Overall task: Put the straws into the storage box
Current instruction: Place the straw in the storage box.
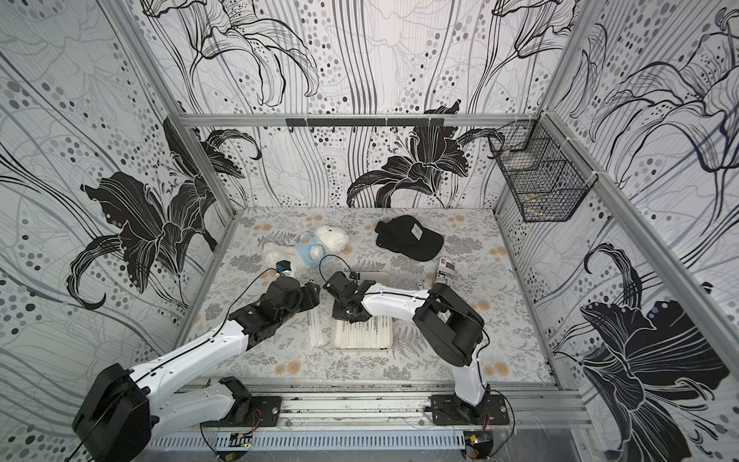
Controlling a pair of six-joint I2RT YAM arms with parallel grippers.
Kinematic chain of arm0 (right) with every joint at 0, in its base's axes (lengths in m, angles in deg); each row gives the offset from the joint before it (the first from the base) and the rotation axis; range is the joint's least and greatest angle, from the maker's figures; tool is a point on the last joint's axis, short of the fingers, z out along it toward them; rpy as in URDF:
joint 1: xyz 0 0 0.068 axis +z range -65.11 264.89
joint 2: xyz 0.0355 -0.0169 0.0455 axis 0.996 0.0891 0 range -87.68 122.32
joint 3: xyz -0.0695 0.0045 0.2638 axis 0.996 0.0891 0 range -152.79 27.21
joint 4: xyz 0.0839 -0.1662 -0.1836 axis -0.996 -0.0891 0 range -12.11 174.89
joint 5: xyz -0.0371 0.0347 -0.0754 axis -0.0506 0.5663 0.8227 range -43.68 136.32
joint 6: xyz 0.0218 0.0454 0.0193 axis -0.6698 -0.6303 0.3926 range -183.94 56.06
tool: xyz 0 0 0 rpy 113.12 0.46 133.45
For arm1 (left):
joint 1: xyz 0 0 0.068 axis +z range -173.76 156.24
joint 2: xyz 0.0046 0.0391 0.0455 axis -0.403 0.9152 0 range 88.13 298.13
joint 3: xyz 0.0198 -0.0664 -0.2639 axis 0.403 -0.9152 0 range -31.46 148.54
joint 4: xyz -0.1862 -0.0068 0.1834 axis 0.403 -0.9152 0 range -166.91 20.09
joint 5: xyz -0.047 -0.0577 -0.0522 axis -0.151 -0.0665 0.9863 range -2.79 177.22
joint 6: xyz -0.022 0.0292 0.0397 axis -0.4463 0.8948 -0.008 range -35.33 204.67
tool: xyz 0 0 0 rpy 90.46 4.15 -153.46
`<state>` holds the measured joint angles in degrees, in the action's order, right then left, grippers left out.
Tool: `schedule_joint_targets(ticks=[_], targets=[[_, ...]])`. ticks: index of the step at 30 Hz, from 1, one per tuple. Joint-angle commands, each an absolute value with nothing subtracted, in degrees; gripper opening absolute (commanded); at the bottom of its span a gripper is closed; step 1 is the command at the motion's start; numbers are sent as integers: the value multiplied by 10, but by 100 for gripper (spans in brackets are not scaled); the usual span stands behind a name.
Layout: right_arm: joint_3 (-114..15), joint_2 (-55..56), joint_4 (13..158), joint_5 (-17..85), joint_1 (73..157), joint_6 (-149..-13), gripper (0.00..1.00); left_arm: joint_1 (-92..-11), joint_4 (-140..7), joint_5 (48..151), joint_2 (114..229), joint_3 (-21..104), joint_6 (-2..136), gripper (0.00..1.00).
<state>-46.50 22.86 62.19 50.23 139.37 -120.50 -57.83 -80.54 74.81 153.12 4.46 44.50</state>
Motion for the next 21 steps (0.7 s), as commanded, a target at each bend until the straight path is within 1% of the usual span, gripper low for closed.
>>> schedule_joint_targets(ticks=[1, 8, 13, 17, 21], targets=[[-481, 245, 597, 517, 1397, -1209, 14, -576, -784, 751, 1529, 36, 447, 62], [-481, 237, 601, 515, 1397, -1206, 15, -576, -786, 750, 1524, 35, 447, 62], [-478, 197, 593, 512, 1397, -1199, 15, -573, -804, 734, 1521, 42, 457, 62], [-435, 121, 577, 513, 1386, -1166, 16, -554, -823, 731, 1508, 47, 472, 62], [-354, 26, 528, 508, 1329, -1110, 16, -538, -827, 744, 1497, 53, 487, 62]])
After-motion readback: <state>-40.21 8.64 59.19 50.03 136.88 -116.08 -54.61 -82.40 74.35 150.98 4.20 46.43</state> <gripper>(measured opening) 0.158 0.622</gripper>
